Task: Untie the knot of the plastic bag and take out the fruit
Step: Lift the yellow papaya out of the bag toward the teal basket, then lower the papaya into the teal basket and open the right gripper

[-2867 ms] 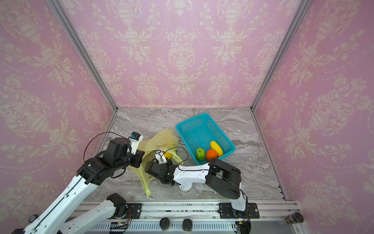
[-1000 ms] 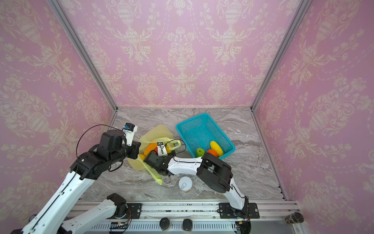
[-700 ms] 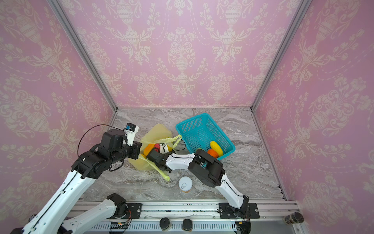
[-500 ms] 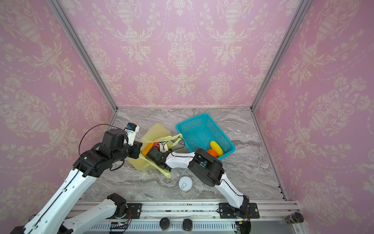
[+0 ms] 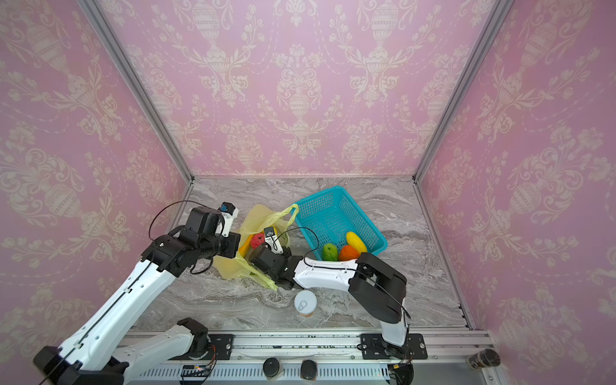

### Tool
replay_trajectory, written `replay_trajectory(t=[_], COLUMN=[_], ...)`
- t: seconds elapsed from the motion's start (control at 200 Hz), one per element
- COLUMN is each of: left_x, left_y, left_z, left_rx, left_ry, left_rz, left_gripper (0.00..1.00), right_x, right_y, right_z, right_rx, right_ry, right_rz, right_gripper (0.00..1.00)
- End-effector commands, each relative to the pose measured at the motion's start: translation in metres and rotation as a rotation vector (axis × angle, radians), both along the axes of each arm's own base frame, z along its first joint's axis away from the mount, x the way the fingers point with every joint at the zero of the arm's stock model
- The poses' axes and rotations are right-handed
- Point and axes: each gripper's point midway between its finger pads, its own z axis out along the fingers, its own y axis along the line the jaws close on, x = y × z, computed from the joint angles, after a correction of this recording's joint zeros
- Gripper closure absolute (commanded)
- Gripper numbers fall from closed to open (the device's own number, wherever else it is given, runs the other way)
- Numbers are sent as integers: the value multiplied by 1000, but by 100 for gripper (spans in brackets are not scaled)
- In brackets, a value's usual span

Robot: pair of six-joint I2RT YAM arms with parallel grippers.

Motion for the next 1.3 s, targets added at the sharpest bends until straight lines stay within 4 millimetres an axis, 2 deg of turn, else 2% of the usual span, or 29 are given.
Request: replay_trajectory(t=[0.0,0.25,0.35,0.495,0.595,0.681,0.826,0.926,0.996,1.056,1.151,1.296], left_x=[-6,-6,-5,-4,-5,-5,-5,-6,-6,-6,-6,-6], left_y=[4,5,6,7,7,8,7,6,6,6,6,5], left_z=[-6,-5,-5,-6,-6,-4,-5,-4,-4,-3,-4,-4], left_rx=[9,3,6,6,1,0,-6,-13,-14,-14,-16,-18], left_ry=[28,24,23,27,27,19,23,26,23,20,21,26], left_rz=[-4,3,7,10,9,13,9,6,6,7,5,3], left_gripper=[100,100,100,100,100,100,100,100,100,100,100,100], right_x=[-9,-28,-47,-76,-82,-79,-69,-50,-35,-24,-11,7], right_y=[2,-4,-2,-11,-36,-69,-128,-176,-207,-227,-241,-240], right_z=[13,34,57,99,118,134,149,144,131,117,95,64], right_rx=[88,163,181,190,217,222,211,177,145,126,113,85], right_ry=[-24,-54,-119,-232,-284,-330,-374,-351,-288,-230,-142,-26], right_rz=[64,137,211,310,294,212,59,-113,-229,-297,-343,-345], right_gripper=[94,97,97,98,97,97,94,93,94,94,95,94])
